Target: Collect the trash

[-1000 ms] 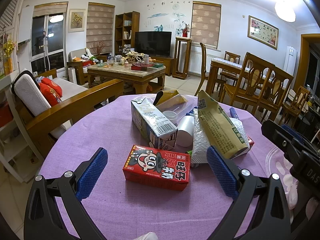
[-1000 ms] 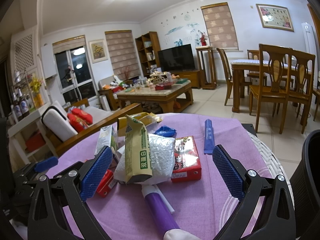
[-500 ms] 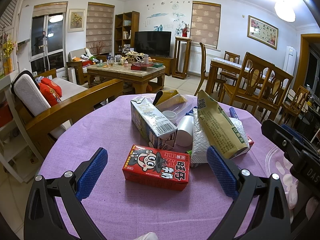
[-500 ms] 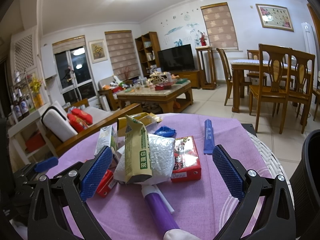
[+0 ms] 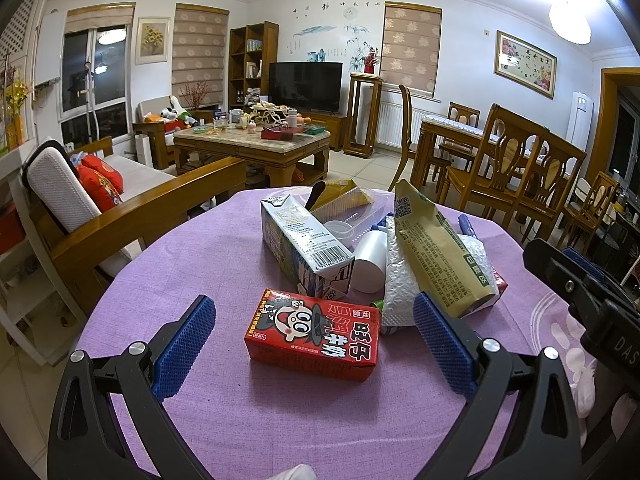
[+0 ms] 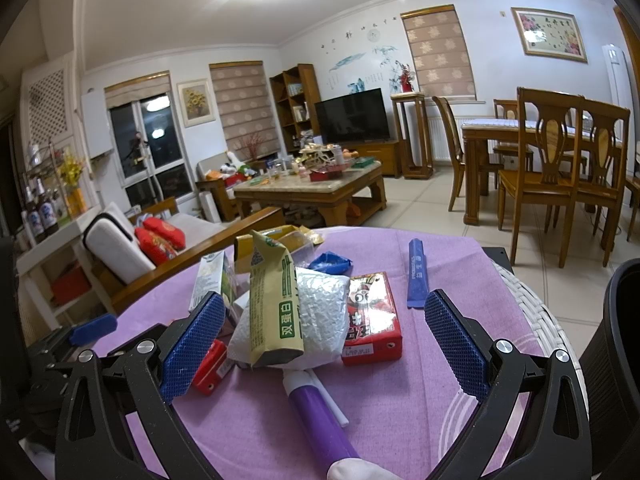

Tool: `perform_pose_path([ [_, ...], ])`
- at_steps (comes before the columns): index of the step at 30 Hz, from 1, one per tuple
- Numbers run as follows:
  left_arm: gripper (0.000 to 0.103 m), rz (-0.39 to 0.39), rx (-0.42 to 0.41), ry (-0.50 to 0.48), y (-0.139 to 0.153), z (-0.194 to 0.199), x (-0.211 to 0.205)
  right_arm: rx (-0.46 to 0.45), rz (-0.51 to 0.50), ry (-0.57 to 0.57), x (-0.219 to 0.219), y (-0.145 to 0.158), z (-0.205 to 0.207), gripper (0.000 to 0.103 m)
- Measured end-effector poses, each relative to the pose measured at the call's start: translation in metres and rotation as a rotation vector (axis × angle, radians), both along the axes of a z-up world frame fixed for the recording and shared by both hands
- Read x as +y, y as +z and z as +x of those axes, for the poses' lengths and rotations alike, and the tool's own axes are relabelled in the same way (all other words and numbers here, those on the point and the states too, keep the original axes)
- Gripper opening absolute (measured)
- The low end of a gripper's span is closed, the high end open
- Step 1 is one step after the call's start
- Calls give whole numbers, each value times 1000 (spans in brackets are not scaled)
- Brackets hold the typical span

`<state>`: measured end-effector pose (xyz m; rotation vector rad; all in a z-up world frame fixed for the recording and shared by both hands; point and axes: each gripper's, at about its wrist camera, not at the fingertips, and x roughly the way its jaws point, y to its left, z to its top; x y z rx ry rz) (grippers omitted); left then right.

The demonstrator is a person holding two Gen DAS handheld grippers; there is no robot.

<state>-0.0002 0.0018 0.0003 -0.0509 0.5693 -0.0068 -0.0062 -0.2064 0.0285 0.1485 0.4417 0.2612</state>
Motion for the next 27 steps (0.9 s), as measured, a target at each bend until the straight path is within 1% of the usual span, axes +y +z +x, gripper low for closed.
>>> perform_pose_path([
  [5, 98, -1, 4, 2, 0, 0, 0, 1, 1, 0, 0, 0, 0, 99],
  [6, 98, -3, 6, 2, 9, -4, -6, 0, 1, -1, 0, 0, 0, 99],
  [8, 98, -15, 14, 8, 11, -4, -5, -1, 2, -1, 0, 0, 0, 99],
  [11, 98, -66, 25, 32, 5, 0, 4, 3, 3, 2, 1, -1, 1, 99],
  [12, 98, -86, 28, 35, -1, 1, -11, 9, 4, 8, 1, -2, 2, 99],
  [15, 98, -196, 48, 32, -6, -3, 7, 28, 15, 45, 3, -6, 7, 99],
  [16, 98, -215, 46, 21, -5, -2, 14, 31, 15, 73, 5, -6, 7, 99],
  [17, 98, -225, 42, 6, -2, -2, 16, 33, 2, 94, 8, -5, 7, 99],
  [19, 98, -209, 37, -2, 9, 2, 20, 40, -70, 132, 21, -3, 11, 98],
  [21, 98, -228, 39, -34, 29, 17, 29, 56, -108, 155, 30, -2, 18, 98],
  [22, 98, -237, 44, -44, 35, 23, 33, 67, -111, 167, 35, -1, 23, 98],
  [24, 98, -243, 69, -81, 51, 50, 33, 118, -103, 195, 46, -3, 40, 95],
  [25, 98, -238, 69, -97, 54, 59, 35, 136, -99, 206, 51, -5, 46, 93],
  [27, 98, -191, 89, -115, 59, 86, 29, 152, -114, 204, 58, -9, 56, 88],
])
